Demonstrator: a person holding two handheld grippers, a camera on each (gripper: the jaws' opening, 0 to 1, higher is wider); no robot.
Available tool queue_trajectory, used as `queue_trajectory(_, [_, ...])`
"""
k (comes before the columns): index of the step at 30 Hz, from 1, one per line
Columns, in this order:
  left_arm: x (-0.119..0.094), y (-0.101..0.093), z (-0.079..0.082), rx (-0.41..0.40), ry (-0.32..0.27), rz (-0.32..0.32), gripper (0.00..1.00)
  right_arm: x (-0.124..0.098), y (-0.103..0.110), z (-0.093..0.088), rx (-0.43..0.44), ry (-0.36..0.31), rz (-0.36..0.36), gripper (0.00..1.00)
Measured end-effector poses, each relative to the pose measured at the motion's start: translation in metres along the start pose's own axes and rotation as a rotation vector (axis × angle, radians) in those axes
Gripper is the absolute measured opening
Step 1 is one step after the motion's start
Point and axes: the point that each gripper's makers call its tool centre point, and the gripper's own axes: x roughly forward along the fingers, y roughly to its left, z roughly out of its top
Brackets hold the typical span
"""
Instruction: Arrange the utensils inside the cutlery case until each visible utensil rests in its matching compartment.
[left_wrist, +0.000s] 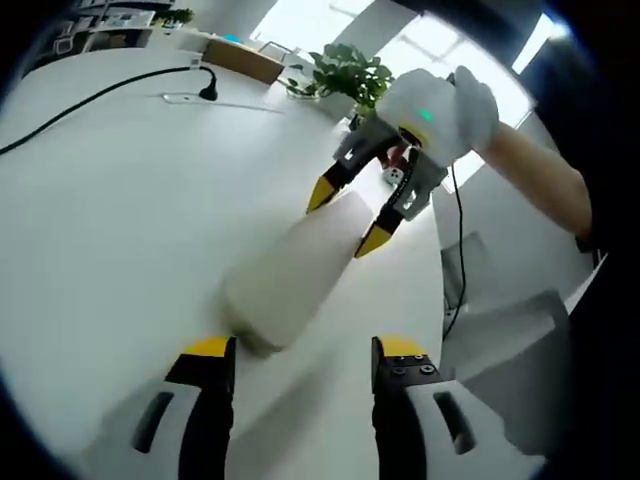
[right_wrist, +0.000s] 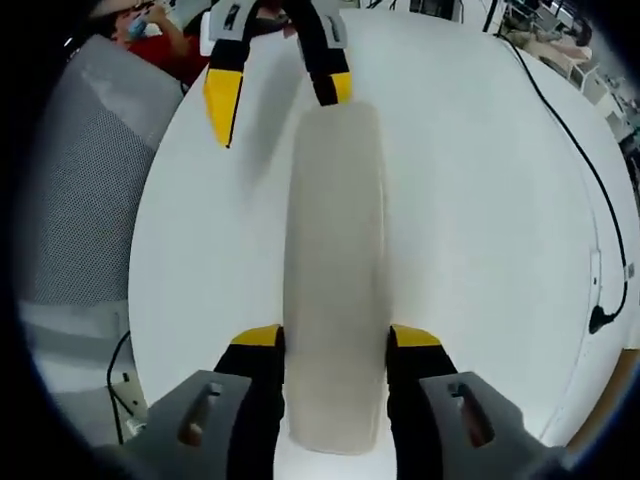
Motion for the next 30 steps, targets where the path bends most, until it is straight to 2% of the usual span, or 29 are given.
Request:
queue_trajectory(4, [0.002, -0.004, -0.001, 0.010, 0.012, -0.002, 0.57, 0.000, 0.002, -0.003, -0.006, 0.017, 0.001, 0.39])
queue_trajectory(7, [0.000, 0.000, 0.000, 0.024, 0.007, 0.007, 0.57, -0.002, 0.005, -0.008, -0.055, 0.044, -0.005, 0.39])
queue_trajectory(10, [-0.001, 0.000, -0.004, 0.017, 0.015, 0.005, 0.56, -0.002, 0.007, -0.010, -0.026, 0.039, 0.015, 0.39])
queue_trajectory(13, [0.000, 0.000, -0.003, 0.024, 0.012, 0.013, 0.56, -0.002, 0.005, -0.011, -0.058, 0.052, 0.004, 0.39])
queue_trajectory(17, [0.002, -0.004, -0.004, 0.052, 0.021, 0.015, 0.56, -0.004, 0.009, -0.001, -0.049, 0.007, 0.027, 0.38])
queue_trajectory(21, [0.003, -0.003, -0.003, 0.079, 0.027, 0.032, 0.55, -0.001, 0.007, -0.003, -0.087, 0.045, 0.024, 0.38])
queue_trajectory(26, [0.002, -0.004, -0.002, 0.065, 0.025, 0.021, 0.55, 0.001, 0.006, -0.006, -0.107, 0.079, 0.026, 0.39])
queue_trajectory(28, [0.002, -0.004, -0.002, 0.080, 0.033, 0.023, 0.55, 0.002, 0.006, -0.007, -0.150, 0.102, 0.027, 0.39])
queue_trajectory(30, [0.003, -0.004, -0.002, 0.088, 0.038, 0.023, 0.55, 0.004, 0.006, -0.007, -0.141, 0.110, 0.029, 0.40])
